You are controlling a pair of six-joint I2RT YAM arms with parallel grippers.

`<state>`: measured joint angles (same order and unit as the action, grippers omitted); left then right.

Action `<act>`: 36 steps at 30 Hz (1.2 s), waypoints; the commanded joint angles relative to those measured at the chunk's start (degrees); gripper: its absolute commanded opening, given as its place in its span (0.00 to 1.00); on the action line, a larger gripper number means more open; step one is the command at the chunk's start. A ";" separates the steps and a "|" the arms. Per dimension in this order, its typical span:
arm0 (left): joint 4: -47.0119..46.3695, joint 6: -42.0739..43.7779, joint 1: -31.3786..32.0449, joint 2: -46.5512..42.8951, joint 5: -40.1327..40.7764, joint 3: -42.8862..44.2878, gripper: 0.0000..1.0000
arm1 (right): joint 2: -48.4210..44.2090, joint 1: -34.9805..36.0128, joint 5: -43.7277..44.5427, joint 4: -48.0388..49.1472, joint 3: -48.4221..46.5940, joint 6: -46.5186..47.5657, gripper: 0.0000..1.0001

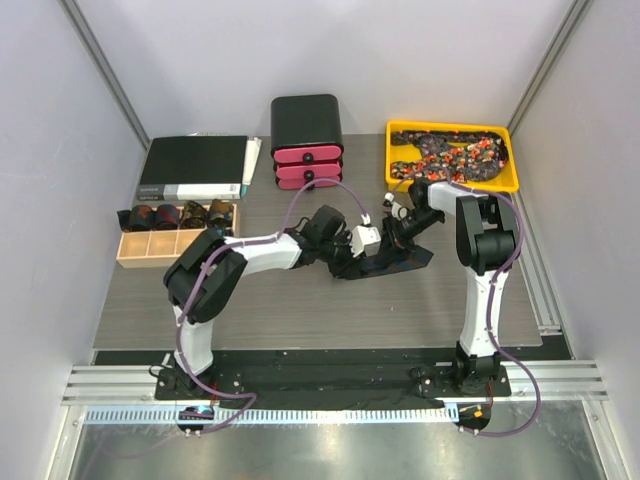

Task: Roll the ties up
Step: Roll the tie at the center of the board.

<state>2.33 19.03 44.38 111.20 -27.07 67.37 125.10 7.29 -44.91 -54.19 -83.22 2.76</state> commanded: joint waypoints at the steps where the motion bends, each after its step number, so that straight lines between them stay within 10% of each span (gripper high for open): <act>1: -0.84 -5.50 -1.14 -3.71 2.11 -2.25 0.00 | 2.87 -0.70 12.83 2.43 1.05 1.81 0.23; 18: 15.16 1.27 1.67 5.78 10.55 3.64 0.08 | -5.65 -0.26 -9.75 4.88 2.36 -2.68 0.47; 32: 16.22 2.24 1.76 7.19 10.63 4.96 0.12 | -3.37 3.69 -13.89 10.86 4.20 -6.63 0.47; 36: 16.13 2.68 1.67 7.72 10.81 5.31 0.12 | -2.41 4.14 -13.72 11.13 5.17 -6.19 0.33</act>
<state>11.57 20.25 46.50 114.39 -20.58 73.76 122.74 10.87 -57.12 -44.18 -78.91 -3.29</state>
